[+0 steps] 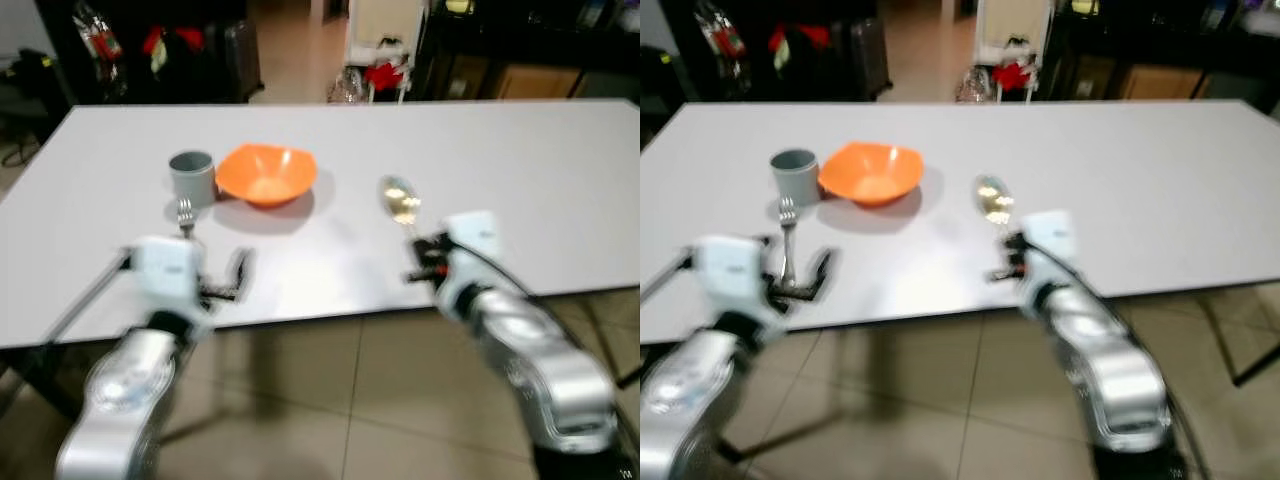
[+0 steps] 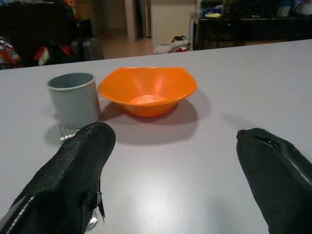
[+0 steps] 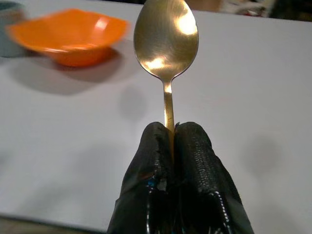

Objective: Setting the table

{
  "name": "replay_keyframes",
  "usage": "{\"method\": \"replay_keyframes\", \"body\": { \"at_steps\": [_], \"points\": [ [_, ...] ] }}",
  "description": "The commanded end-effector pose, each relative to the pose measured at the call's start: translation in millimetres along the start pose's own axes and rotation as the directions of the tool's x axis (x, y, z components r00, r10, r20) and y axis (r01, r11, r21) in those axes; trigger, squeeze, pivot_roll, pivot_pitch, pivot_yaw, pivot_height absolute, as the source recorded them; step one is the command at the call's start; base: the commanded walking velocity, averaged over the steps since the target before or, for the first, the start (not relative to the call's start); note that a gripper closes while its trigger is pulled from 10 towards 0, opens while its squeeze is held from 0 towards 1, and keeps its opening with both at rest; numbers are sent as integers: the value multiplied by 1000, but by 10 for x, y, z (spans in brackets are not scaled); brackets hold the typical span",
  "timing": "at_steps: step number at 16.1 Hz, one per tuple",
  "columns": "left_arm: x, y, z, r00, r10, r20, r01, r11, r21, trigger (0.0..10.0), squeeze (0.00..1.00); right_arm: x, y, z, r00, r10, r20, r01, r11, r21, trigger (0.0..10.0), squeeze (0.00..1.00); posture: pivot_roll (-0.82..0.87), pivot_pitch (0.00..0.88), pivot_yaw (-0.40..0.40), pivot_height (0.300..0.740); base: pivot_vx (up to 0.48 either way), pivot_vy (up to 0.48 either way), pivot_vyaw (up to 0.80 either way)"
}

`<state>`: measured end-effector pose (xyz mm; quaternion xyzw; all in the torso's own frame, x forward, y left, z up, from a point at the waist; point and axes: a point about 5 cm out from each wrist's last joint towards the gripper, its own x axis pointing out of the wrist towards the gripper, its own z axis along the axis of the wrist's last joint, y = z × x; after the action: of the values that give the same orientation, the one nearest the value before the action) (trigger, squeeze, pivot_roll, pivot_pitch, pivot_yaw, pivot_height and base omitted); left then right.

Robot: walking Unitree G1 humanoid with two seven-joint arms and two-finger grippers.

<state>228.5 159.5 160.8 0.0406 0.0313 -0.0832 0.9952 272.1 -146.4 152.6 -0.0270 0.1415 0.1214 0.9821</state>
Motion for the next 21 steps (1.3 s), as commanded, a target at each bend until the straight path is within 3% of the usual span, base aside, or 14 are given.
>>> {"method": "replay_keyframes", "body": {
  "at_steps": [1, 7, 12, 16, 21],
  "points": [
    [-27, 79, 13, 1000, 27, -3, -27, 999, 21, 10000, 0, 25, 95, 32, 999, 38, 10, -38, 999, 4, 10000, 0, -19, 0, -15, 740, 319, 0, 0],
    [-18, 100, -8, 1000, 11, -29, -9, 998, 61, 10000, 0, 182, 153, -95, 996, 25, -84, -28, 999, -27, 10000, 0, -13, 0, -11, 740, 99, 0, 0],
    [-73, 93, 6, 991, -124, -45, 127, 987, 96, 10000, 0, 596, 224, -199, 978, 8, -210, -17, 999, -43, 10000, 0, 13, 0, -12, 740, 0, 0, 0],
    [-161, 141, 0, 979, -189, -80, 198, 973, 116, 10000, 0, 826, 352, -225, 966, 36, -256, -33, 999, 16, 10000, 0, 27, 0, -14, 740, 0, 0, 0],
    [-217, 160, 15, 967, -234, -101, 245, 961, 124, 10000, 0, 1001, 483, -246, 963, 5, -269, -1, 1000, 12, 10000, 0, 48, 2, -13, 740, 0, 0, 0]
  ]
}}
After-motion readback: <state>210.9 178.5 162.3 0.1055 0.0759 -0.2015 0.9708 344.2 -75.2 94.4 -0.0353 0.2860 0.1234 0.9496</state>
